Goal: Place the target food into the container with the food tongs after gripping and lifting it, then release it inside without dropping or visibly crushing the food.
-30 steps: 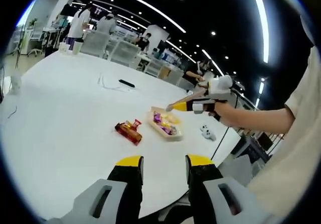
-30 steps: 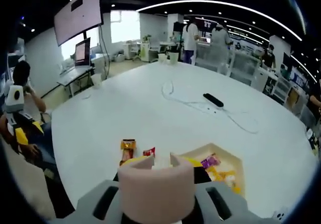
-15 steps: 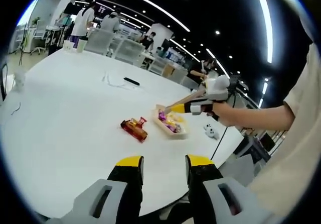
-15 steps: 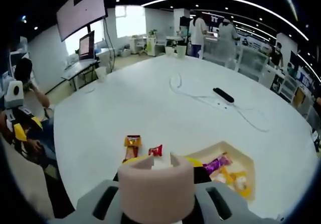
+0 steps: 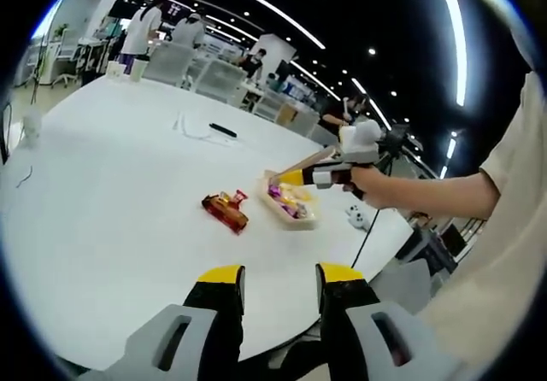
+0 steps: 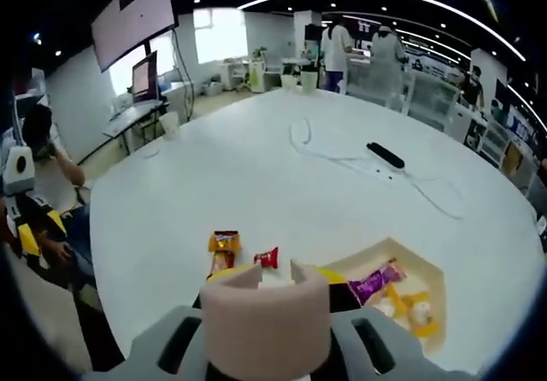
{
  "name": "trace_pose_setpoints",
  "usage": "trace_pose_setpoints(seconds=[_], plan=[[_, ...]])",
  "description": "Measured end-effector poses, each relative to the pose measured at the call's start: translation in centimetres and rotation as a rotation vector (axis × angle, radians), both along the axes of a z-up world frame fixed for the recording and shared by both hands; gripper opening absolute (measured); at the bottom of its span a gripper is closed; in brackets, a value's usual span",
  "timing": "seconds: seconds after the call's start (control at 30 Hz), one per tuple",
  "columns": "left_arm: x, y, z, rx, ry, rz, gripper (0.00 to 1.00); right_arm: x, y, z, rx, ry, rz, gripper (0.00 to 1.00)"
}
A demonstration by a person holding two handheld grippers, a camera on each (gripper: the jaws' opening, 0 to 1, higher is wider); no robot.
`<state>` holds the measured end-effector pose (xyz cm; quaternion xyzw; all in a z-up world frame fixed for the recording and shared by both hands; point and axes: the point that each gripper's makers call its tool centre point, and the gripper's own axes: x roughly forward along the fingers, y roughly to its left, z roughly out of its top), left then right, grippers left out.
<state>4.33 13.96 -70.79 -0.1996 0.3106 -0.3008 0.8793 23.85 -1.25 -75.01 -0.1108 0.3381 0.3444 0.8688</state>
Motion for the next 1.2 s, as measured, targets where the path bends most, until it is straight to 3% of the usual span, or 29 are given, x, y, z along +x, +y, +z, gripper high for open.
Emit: trace_pose_setpoints(seconds=[0.27,0.8,1.2], plan=[[0.5,-0.2,-0.1,0.0,0.0,-0.009,0.32,0.8,0.4,0.0,0.044,0.018,-0.033,0.2],[1.2,-0.9,-0.7,-0.002,0.017,-0.03,0.33,2.2,0.8,-0.7,0.059,0.039,-0.046,0.2],[0.8,-0.2,-1.3,0.013,0.041,-0.017,0.36,2.1,1.5,-2.3,0.06,0.072,-0.038,0.21]])
